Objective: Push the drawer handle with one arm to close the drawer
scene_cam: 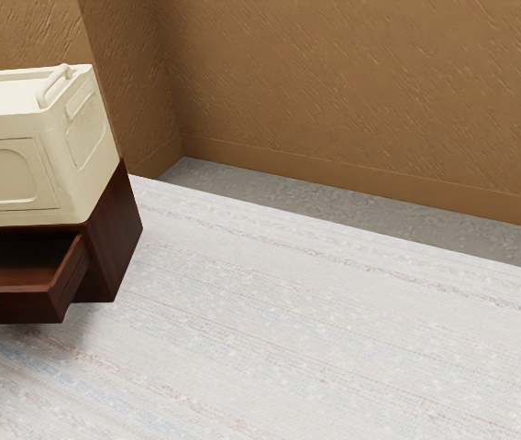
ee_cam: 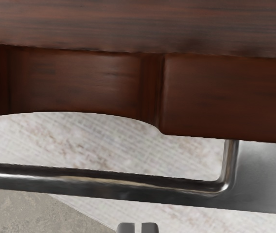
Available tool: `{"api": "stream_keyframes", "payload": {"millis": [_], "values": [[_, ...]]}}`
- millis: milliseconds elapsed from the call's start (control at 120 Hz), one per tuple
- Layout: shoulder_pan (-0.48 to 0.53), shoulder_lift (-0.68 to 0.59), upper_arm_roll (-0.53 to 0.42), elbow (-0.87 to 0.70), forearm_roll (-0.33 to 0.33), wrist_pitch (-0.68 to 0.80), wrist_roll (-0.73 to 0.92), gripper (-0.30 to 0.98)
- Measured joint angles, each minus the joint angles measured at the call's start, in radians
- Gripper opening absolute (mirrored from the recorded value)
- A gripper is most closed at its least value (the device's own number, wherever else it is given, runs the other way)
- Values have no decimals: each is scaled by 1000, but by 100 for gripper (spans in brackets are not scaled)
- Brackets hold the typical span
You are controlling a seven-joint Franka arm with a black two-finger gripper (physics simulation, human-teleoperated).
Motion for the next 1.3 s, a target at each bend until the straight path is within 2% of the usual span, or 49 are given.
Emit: {"api": "stream_keyframes", "payload": {"millis": [333, 950, 1158, 1192, 1217, 1242, 1275, 1300], "values": [[-1, 71, 1, 61, 2, 86, -72, -10], [-23, 314, 0, 275, -21, 130, -119, -10], [31, 409, 18, 392, 15, 114, 481, -11], [-23, 429, 87, 404, 93, 175, 568, -12], [105, 443, -28, 411, 179, 236, 606, -10], [124, 448, -38, 414, 256, 256, 628, -16], [107, 449, -19, 415, 284, 259, 634, -25], [106, 447, -19, 419, 270, 238, 652, -21]]}}
